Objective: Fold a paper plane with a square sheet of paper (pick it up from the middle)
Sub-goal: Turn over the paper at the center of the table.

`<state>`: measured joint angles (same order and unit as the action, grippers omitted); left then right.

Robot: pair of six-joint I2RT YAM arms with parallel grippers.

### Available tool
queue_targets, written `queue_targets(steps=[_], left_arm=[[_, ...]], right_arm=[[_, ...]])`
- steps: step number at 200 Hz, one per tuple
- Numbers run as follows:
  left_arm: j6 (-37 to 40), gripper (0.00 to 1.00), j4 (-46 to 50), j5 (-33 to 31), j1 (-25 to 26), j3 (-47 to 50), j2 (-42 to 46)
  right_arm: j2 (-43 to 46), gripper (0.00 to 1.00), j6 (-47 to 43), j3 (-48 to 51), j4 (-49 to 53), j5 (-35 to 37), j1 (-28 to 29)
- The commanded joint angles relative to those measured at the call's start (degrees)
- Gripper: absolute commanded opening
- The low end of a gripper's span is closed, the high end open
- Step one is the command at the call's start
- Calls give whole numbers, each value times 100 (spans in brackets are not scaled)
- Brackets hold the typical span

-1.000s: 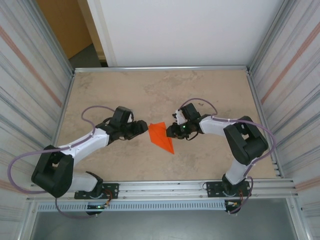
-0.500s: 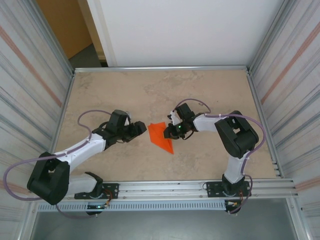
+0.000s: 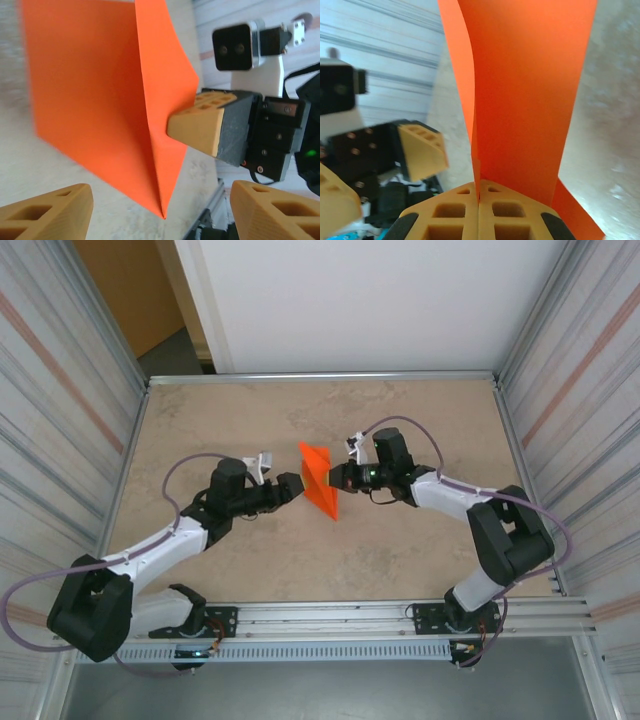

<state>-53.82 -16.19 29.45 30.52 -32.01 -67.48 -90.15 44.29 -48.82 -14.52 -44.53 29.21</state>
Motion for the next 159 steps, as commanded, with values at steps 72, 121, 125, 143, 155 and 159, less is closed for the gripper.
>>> queue_targets(steps=[72, 121, 125, 143, 155, 159], left_arm=[[274, 47, -1230, 727, 299, -442, -396], [393, 36, -1357, 951, 437, -734, -682], [391, 35, -1385, 964, 439, -744, -700], [373, 30, -1501, 1017, 453, -762, -773], [357, 28, -1556, 1040, 459, -761, -789], [356, 27, -1573, 1045, 456, -757, -785]], right_arm=[[568, 3, 1879, 255, -1914, -736, -194], [573, 3, 2126, 286, -2190, -817, -202], [579, 3, 2139, 295, -2207, -818, -198], [588, 3, 2213, 320, -2312, -837, -208], [587, 3, 2224, 329, -2375, -843, -205], [587, 3, 2224, 329, -2393, -845, -205]])
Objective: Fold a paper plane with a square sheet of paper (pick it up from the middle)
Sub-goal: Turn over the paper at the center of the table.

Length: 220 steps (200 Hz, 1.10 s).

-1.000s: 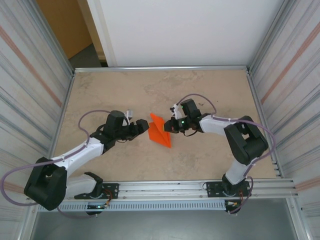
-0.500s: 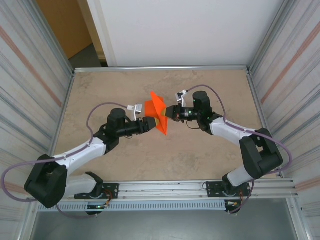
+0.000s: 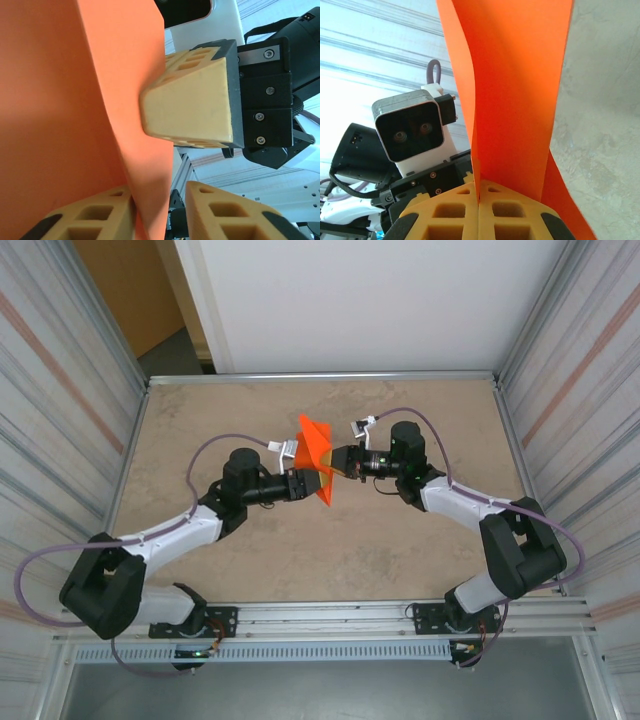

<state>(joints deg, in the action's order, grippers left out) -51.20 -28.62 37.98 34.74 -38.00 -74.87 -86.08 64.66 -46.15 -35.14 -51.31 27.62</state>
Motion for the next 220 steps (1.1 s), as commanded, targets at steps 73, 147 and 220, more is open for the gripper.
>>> queue_targets(steps=[73, 147, 220], left_arm=[[256, 10, 28, 28, 34, -206, -12], [1408, 9, 2049, -828, 23, -510, 245], [2891, 8, 6122, -4577, 576, -2093, -316]], right_arm=[[227, 23, 374, 87, -274, -142, -115], [1098, 52, -1990, -266, 3361, 1325, -533], [1704, 55, -2860, -147, 4666, 2924, -608]])
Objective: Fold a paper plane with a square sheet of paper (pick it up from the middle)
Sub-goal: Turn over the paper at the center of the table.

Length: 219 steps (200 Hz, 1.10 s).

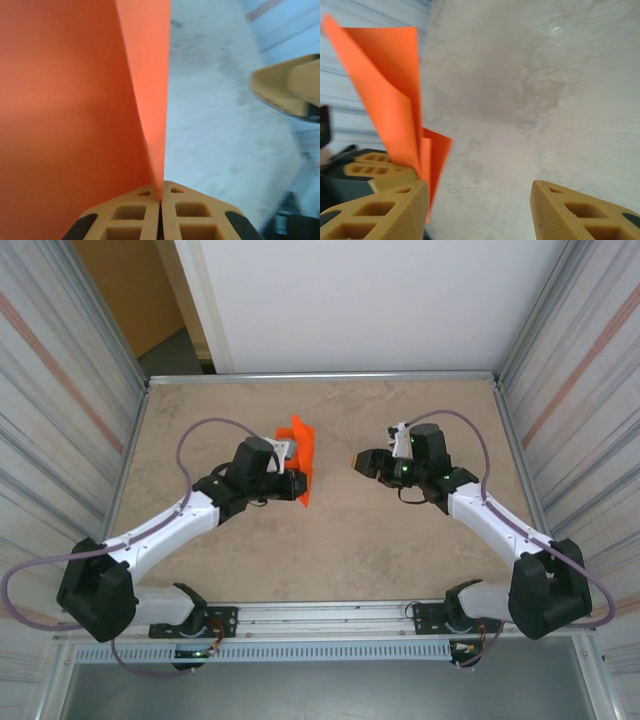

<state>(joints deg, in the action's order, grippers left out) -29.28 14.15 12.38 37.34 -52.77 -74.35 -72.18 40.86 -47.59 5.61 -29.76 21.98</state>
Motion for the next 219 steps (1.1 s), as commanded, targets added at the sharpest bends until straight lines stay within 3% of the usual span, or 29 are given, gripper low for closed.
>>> queue_targets(steps=[1, 39, 68, 150, 219], left_arm=[[710, 8, 1902, -2085, 339, -640, -395], [390, 8, 3684, -4363, 846, -1700, -1672], [69, 7, 4229, -5065, 1040, -2133, -2551], [-261, 10, 4300, -5377, 1473, -2779, -4266], [-204, 26, 3738, -4773, 1824, -2899, -4395]], right_arm=[[321, 55, -481, 14, 596, 787, -44], [673, 55, -387, 263, 813, 1466, -211], [969, 55, -156, 573, 870, 1571, -594], [1136, 55, -86, 891, 1047, 1439, -932], [1181, 56, -31, 930, 1090, 1509, -966]])
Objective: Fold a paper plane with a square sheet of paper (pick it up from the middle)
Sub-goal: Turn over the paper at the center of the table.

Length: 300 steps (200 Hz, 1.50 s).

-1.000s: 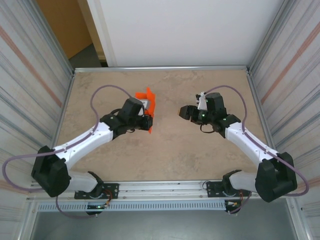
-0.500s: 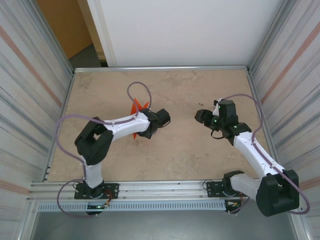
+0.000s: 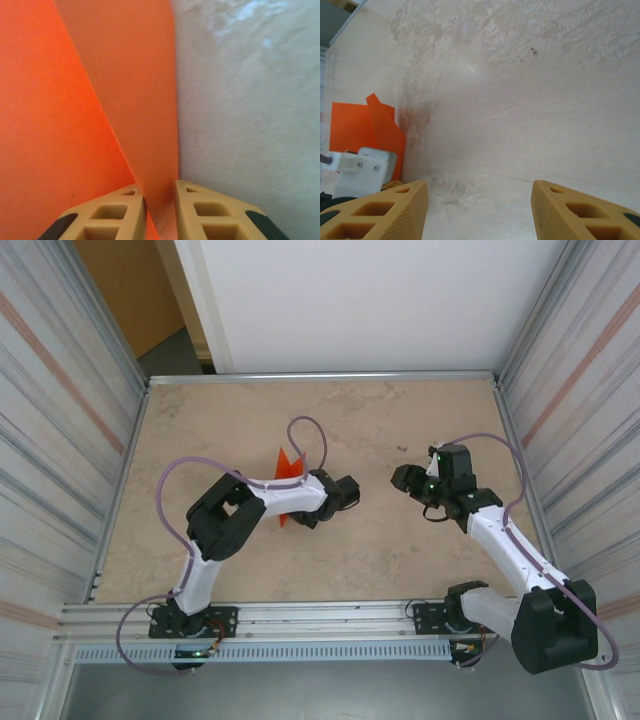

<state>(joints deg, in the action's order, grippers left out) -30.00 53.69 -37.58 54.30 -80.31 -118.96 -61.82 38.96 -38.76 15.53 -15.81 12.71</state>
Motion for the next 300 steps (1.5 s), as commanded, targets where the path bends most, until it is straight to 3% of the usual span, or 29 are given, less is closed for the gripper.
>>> queue_targets(steps=[1, 81, 129, 152, 184, 232, 264, 300], left_arm=[[-131, 26, -231, 238, 130, -144, 66], [-294, 34, -334, 568, 293, -257, 428], [-358, 47, -831, 1313, 300, 95, 1755], [-492, 53, -1306, 1784, 157, 635, 2563], [-861, 60, -2188, 2753, -696, 1977, 3883], [-1374, 70, -2837, 3889, -2401, 3906, 5732], [-1487, 71, -2796, 4490, -3354, 4601, 6400], [-1414, 72, -2630, 4591, -3617, 4840, 6673]], right_arm=[[145, 56, 166, 50, 94, 118, -44], [170, 56, 218, 53, 116, 111, -49], [12, 56, 31, -171, 408, 191, -32], [-366, 57, -230, -560, 745, 489, 379], [-1284, 58, -397, -1365, 1056, 1359, 1726], [-3394, 57, -543, -3184, 1351, 1694, 3321], [-4671, 56, -626, -4593, 1832, 1972, 3844], [-5536, 55, -670, -5627, 2166, 2039, 4070]])
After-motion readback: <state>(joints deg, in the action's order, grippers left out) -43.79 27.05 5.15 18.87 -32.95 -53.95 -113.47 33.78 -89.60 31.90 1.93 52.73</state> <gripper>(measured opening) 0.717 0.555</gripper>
